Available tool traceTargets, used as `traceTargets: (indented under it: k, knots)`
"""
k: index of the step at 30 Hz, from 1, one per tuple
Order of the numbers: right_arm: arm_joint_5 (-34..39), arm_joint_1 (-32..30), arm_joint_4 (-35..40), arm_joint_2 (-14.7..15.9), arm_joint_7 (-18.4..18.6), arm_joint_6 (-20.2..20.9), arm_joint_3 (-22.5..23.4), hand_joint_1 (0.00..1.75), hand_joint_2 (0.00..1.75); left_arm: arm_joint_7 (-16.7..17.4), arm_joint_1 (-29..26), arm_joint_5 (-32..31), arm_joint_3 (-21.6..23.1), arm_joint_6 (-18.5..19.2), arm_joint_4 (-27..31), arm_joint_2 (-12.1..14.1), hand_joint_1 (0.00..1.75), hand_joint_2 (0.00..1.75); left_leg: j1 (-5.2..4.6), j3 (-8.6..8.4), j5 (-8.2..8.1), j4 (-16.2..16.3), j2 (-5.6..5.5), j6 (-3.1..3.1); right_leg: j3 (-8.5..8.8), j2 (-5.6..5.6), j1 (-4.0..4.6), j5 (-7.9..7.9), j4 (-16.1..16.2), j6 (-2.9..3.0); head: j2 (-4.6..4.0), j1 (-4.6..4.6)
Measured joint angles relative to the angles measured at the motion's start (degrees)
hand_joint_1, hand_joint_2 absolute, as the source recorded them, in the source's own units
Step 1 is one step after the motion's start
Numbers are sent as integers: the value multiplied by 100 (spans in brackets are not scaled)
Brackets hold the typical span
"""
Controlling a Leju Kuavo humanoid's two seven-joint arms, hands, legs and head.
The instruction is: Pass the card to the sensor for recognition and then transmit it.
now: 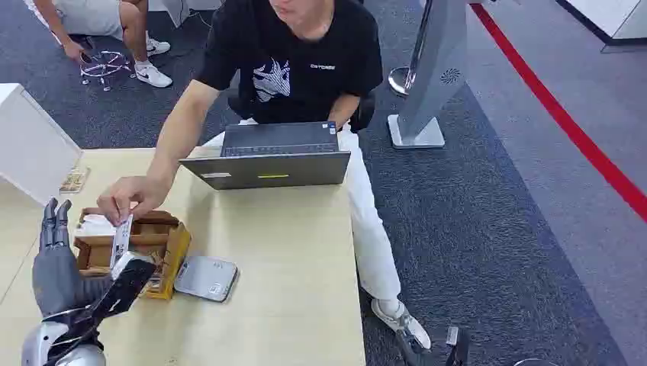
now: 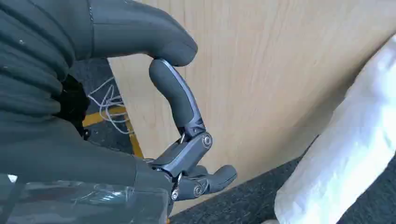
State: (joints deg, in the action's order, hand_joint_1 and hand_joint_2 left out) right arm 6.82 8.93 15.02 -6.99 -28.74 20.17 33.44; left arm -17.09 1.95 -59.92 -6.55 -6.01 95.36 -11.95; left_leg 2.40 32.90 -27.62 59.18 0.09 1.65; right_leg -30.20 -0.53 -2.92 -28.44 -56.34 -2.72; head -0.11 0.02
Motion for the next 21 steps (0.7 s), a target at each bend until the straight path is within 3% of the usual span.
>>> traceTargets:
  k: [1,2,15,21]
  knots:
    - [-2,11,0,-4,15,-7,2,0,175,85,51,-179,138,-81,-22,24,106,175,0,0,0,0,0,0,0,0,0,0,0,0,0,0]
    - [-7,22,0,-11,24,-15,9,0,175,172,102,-355,272,-165,-46,50,175,175,0,0,0,0,0,0,0,-1,0,0,0,0,0,-2]
    - [-221,113,-2,-20,48,-79,153,0,175,1283,600,-2201,1849,-1043,-197,313,175,175,-1,3,2,2,1,-3,-1,-2,0,2,0,-1,0,-2]
    - [-297,119,-2,-24,46,-79,230,0,175,1569,708,-2522,2146,-1326,-197,361,175,175,-1,4,2,2,1,-3,-2,-2,0,2,0,-1,0,-2]
